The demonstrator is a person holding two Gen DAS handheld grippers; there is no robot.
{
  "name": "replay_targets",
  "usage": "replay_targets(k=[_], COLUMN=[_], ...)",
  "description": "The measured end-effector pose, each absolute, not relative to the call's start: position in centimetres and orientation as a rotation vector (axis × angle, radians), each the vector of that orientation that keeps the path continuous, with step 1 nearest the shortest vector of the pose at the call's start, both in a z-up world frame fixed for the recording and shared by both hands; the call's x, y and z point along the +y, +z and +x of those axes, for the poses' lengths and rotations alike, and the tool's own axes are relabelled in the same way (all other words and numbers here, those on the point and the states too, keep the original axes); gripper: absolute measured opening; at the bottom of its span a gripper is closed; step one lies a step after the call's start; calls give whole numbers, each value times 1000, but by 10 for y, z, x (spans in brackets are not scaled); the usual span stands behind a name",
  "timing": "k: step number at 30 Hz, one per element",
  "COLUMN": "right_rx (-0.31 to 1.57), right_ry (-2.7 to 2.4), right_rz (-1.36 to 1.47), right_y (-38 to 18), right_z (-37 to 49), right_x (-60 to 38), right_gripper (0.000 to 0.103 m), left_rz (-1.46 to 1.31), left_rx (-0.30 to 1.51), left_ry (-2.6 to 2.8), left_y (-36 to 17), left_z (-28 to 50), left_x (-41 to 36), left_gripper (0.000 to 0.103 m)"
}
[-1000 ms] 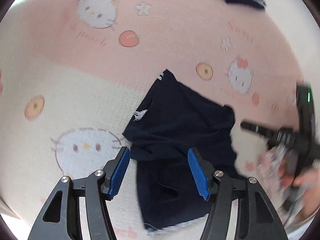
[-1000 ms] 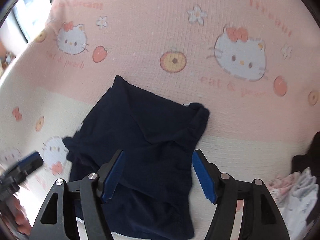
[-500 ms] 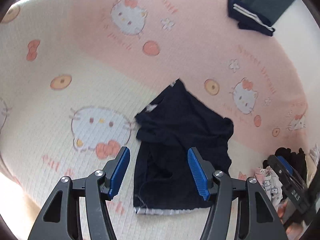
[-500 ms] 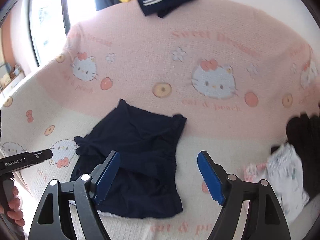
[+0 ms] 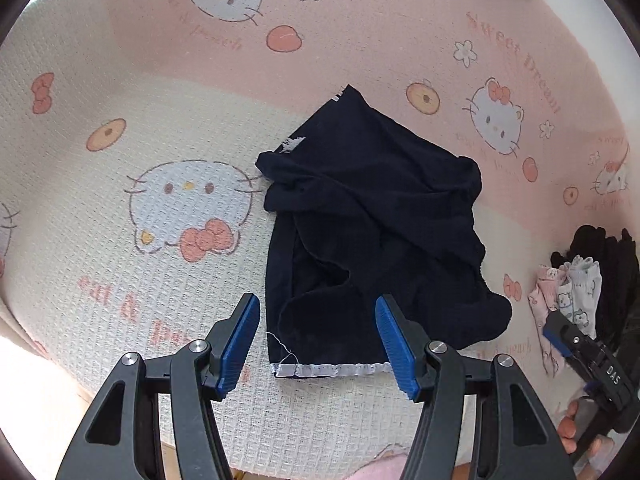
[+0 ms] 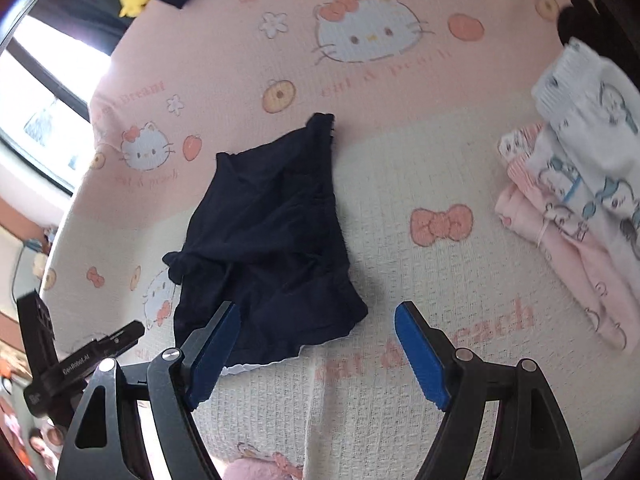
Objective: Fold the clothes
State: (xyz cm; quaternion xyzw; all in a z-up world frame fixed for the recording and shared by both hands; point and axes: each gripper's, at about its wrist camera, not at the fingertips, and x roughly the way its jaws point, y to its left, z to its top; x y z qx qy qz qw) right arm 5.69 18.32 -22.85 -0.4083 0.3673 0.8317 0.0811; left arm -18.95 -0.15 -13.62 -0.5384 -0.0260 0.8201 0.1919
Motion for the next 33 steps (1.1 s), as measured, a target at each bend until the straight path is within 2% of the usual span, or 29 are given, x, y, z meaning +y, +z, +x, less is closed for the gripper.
replay_targets(k=[5,8,10,15,18,22,27,31,33], right_rx=[1386,1680,1762,1689,1730,1784,1833,1893,1908], right_ry=[2424,2358,2313,2281,2256,2229,2214,2196,2196], right_rz=[-1185,-1120,-1127,-1221,-1241,-1241,-1172,-1108,-1080], right_y=[-253,-270,-279,-290,-298,-306,-313,-318,-319], right_z=[61,66,65,52,48,43,40,38,38], right_x=[197,208,208,196,189,182,179,184,185], right_gripper=[79,79,79,79,79,79,79,79,79], left_rz=[-1557,-1616,-1643,-1653,-1703,-1769,-1735,-1720,-1696], left_rx=[-88,-162,-231,-294,-347,-526,-840,-939,-989], left_ry=[2270,2223,2187,2175,2119,2015,1919,1867,1846], left_y=[-143,-154,-160,-169,-179,-198,-213,-221,-225], left_z=[-193,-194,-192,-177,-171,-164,-160,-161,-162], left_x=[-12,-22,-30,-39,-41,-47,-59,-58,-57], left_gripper=[58,58,58,58,58,58,58,58,63])
